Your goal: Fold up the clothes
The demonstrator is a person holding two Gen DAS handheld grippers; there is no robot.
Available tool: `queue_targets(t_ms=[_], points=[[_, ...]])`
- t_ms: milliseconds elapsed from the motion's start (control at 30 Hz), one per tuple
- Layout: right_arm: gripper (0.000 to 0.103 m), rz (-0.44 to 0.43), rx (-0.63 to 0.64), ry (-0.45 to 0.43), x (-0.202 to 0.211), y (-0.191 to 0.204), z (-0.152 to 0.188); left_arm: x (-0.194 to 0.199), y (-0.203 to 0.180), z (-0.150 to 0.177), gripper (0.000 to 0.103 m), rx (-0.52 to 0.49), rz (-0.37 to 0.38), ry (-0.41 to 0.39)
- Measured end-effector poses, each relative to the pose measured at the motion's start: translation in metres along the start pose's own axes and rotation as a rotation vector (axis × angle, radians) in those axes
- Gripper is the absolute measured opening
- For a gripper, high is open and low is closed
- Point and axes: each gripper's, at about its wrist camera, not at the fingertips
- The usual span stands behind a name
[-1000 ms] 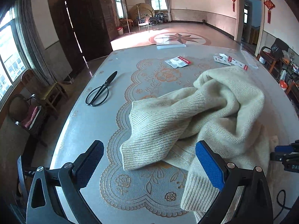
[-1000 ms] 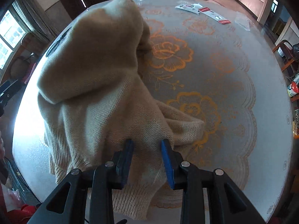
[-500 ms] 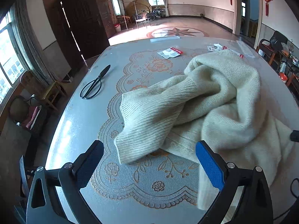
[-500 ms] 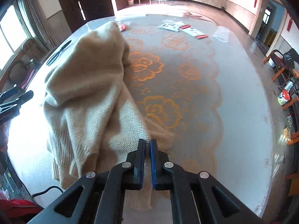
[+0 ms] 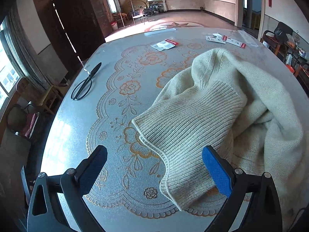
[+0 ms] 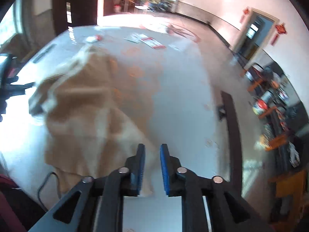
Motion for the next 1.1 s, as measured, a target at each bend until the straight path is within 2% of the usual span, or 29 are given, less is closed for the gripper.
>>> queue_targets(t_ms=[33, 133, 200, 267, 367, 467, 500, 600, 700, 767, 867, 1000, 1067, 1100], points=[[0.020, -0.060, 0.060, -0.031, -0.003, 0.028, -0.017, 0.001, 0.003, 0.000, 0.099, 0.009, 0.001, 0.000], [0.023, -0.155, 0.284, -0.074, -0.021, 0.117, -0.065, 0.010, 0.020, 0.002, 0.099, 0.060, 0.001, -0.012], [0.023, -0.221, 0.343, -0.045, -0.056, 0.159, -0.096, 0.019, 0.039, 0.004, 0.099, 0.106, -0.008, -0.025], [0.023, -0.305, 0.272, 0.053, -0.098, 0.186, -0.123, 0.026, 0.059, 0.010, 0.099, 0.147, -0.021, -0.025], [0.024, -0.348, 0.147, 0.170, -0.149, 0.208, -0.155, 0.034, 0.086, 0.021, 0.099, 0.196, -0.040, -0.025], [0.024, -0.388, 0.055, 0.284, -0.193, 0.222, -0.169, 0.039, 0.109, 0.032, 0.099, 0.241, -0.049, -0.019], [0.019, -0.400, 0.034, 0.309, -0.203, 0.225, -0.171, 0.039, 0.115, 0.035, 0.099, 0.252, -0.052, -0.015], [0.004, -0.435, 0.009, 0.285, -0.210, 0.224, -0.187, 0.037, 0.128, 0.040, 0.099, 0.278, -0.061, -0.006], [0.002, -0.476, -0.063, 0.190, -0.195, 0.204, -0.218, 0.033, 0.132, 0.037, 0.099, 0.294, -0.064, 0.001], [0.002, -0.489, -0.146, 0.091, -0.178, 0.180, -0.247, 0.030, 0.129, 0.032, 0.099, 0.296, -0.059, 0.002], [0.002, -0.442, -0.209, -0.056, -0.152, 0.144, -0.295, 0.026, 0.115, 0.021, 0.099, 0.276, -0.059, -0.004], [0.000, -0.336, -0.274, -0.212, -0.146, 0.096, -0.358, 0.016, 0.090, 0.005, 0.099, 0.238, -0.054, -0.003], [0.003, -0.320, -0.255, -0.200, -0.156, 0.079, -0.373, 0.007, 0.075, -0.004, 0.099, 0.223, -0.049, 0.005], [0.009, -0.359, -0.229, -0.154, -0.166, 0.072, -0.377, 0.001, 0.067, -0.008, 0.099, 0.216, -0.043, 0.013]])
Point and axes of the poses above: each gripper's, at about its wrist camera, not at the fingertips, and x roughly against the way its jaws point, y to its left, z to its underside, and after that the axes turned 3 degrees about x, right-handed
